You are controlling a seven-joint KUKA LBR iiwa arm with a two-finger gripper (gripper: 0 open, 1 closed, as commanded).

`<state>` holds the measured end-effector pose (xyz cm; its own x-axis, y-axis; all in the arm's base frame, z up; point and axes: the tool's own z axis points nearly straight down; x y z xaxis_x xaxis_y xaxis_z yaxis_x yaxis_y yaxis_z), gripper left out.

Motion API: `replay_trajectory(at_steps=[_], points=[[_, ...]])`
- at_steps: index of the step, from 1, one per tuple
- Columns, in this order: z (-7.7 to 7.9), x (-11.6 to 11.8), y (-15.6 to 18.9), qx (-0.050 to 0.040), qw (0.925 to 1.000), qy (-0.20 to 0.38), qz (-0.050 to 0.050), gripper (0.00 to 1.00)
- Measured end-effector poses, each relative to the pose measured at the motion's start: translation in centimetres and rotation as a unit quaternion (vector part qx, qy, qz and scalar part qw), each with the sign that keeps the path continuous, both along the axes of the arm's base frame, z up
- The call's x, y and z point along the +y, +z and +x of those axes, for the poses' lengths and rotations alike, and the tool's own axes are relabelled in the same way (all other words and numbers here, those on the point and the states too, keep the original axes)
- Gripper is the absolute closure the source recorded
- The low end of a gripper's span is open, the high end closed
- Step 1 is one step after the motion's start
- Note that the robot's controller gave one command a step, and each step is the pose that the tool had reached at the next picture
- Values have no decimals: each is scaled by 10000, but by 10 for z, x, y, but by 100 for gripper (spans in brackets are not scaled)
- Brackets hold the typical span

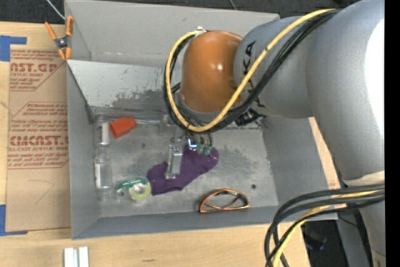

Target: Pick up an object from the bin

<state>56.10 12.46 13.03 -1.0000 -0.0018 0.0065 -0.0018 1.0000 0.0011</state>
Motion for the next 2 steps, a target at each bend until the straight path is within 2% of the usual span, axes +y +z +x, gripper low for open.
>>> replay_trajectory(at_steps=[1,2], points=[[2,-1,5,-37,10000,-8,4,0],[-20,-34,-27,-7,9793,2024,15,0]])
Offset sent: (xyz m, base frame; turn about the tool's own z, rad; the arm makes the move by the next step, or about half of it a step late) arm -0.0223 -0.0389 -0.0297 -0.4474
